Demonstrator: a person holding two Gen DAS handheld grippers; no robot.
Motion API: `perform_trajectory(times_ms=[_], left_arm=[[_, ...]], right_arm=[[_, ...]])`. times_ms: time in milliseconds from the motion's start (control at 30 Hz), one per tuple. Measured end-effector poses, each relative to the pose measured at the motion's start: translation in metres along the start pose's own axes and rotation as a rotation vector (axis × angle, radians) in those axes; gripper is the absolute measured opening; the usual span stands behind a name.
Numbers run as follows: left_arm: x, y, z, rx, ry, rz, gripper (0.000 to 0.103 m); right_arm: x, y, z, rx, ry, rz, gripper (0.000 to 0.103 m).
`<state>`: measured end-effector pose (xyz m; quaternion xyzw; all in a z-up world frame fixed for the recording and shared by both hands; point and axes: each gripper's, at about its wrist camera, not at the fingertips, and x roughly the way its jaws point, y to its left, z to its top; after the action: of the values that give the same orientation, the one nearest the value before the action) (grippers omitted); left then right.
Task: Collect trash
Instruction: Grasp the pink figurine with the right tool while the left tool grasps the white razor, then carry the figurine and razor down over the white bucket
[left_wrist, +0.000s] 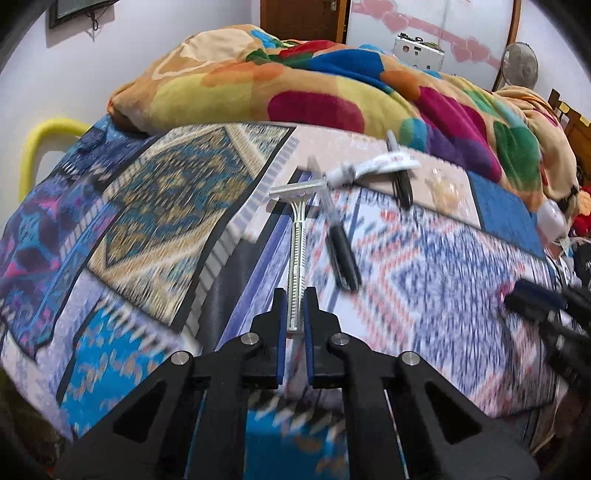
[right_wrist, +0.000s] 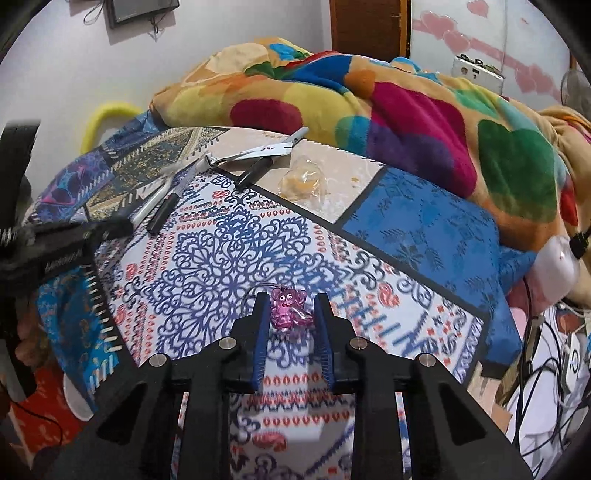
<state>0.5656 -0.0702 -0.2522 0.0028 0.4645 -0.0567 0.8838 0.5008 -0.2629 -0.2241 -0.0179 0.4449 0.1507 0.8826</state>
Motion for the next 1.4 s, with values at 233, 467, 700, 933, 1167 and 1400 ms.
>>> perform_trajectory(times_ms=[233, 467, 700, 933, 1167, 1400], left_arm=[[-0.038, 0.001, -0.051, 0.001, 0.047, -0.045, 0.008], [-0.042, -0.017, -0.060, 0.049, 0.081, -0.049, 0.010], [-0.030, -0.026, -0.046, 0.083, 0.052, -0.038, 0.010], [-0.039, -0.024, -0.050, 0.057, 0.055, -0.037, 0.008], [-0.080, -0.015, -0.062, 0.023, -0.001, -0.063, 0.008], [-0.134, -0.001, -0.069, -0.014, -0.076, -0.068, 0.008]], right_arm=[[-0.026, -0.002, -0.010, 0.018, -0.020, 0.025, 0.022], [-0.039, 0.001, -0.012, 0.018, -0.032, 0.036, 0.022], [-0.048, 0.003, -0.010, 0.016, -0.038, 0.033, 0.022], [-0.065, 0.012, -0.005, 0.011, -0.067, 0.031, 0.022], [-0.089, 0.036, 0.002, -0.026, -0.102, 0.032, 0.022], [-0.117, 0.070, 0.007, -0.074, -0.145, 0.059, 0.022]])
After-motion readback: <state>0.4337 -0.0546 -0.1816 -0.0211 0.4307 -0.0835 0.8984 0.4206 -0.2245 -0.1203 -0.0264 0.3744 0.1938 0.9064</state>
